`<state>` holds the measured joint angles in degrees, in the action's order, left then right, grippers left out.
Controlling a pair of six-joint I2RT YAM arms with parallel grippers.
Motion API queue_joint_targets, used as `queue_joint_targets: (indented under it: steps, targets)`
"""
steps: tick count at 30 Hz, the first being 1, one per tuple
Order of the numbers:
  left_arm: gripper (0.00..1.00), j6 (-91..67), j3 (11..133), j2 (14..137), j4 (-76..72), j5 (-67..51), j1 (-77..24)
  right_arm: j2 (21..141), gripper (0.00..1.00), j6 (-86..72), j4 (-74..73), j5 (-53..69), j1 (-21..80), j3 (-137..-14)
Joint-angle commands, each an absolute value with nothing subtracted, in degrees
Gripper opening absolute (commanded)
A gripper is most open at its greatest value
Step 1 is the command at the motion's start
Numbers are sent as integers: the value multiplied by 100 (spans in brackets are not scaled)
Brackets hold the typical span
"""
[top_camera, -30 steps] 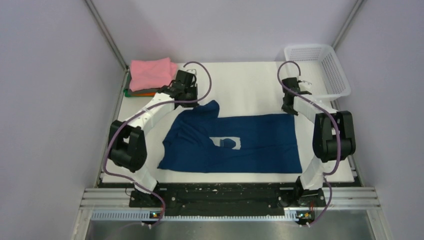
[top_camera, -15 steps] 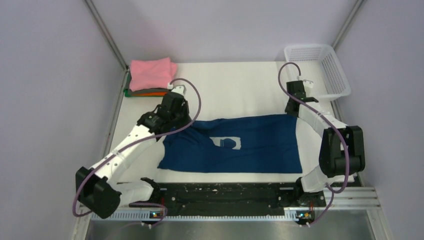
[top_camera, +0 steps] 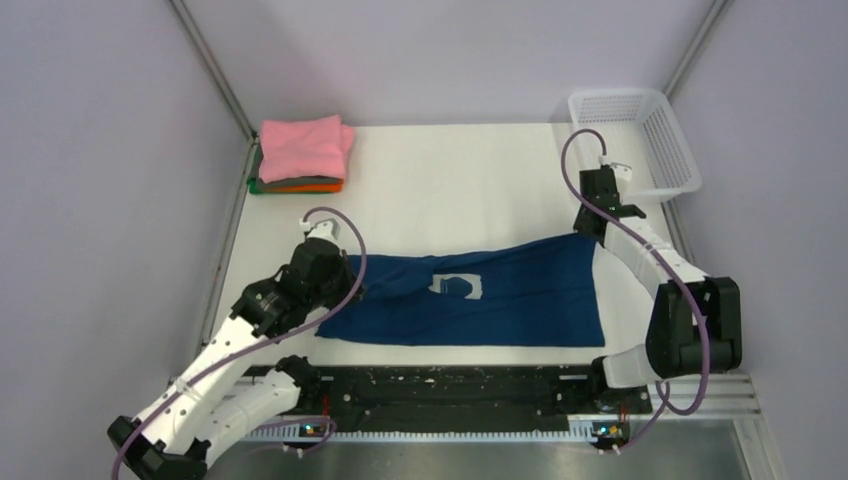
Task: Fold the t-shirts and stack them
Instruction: Fold the other side of the tshirt into a rectangle
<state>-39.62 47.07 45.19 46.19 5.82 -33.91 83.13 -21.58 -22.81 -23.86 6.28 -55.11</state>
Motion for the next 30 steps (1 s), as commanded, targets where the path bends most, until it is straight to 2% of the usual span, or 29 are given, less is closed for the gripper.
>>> queue_joint_targets:
  steps: [1, 7, 15, 22, 24, 26, 27, 29, 30]
  targets:
    - [0, -4486, 4515, 4107, 5253, 832, -3410, 7833, 0, -2114, -2295, -2343, 659, -5354]
    - [0, -4858, 4275, 3736, 5669, 1295, -3405, 7521, 0, -2241, -2392, -2075, 664, -4992]
    - [0, -4964, 3977, 3964, 5281, 1258, -3406, 7342, 0, -2336, -2394, -2008, 667, -4470]
    - [0, -5446, 3831, 4199, 5590, 1689, -3404, 6952, 0, -2729, -2696, -1994, 664, -3967]
    - [2, -5525, 3822, 4260, 5582, 1712, -3403, 6879, 7, -2847, -2815, -1938, 665, -3850]
    - [17, -5537, 3839, 4338, 5567, 1628, -3402, 6851, 23, -2974, -3013, -1970, 663, -3785]
    - [23, -5562, 3860, 4374, 5602, 1623, -3406, 6824, 40, -3048, -3130, -2038, 667, -3773]
    - [38, -5608, 3964, 4433, 5732, 1660, -3406, 6693, 51, -3224, -3408, -2153, 660, -3798]
    - [50, -5653, 4048, 4446, 5839, 1691, -3409, 6590, 58, -3300, -3543, -2229, 657, -3830]
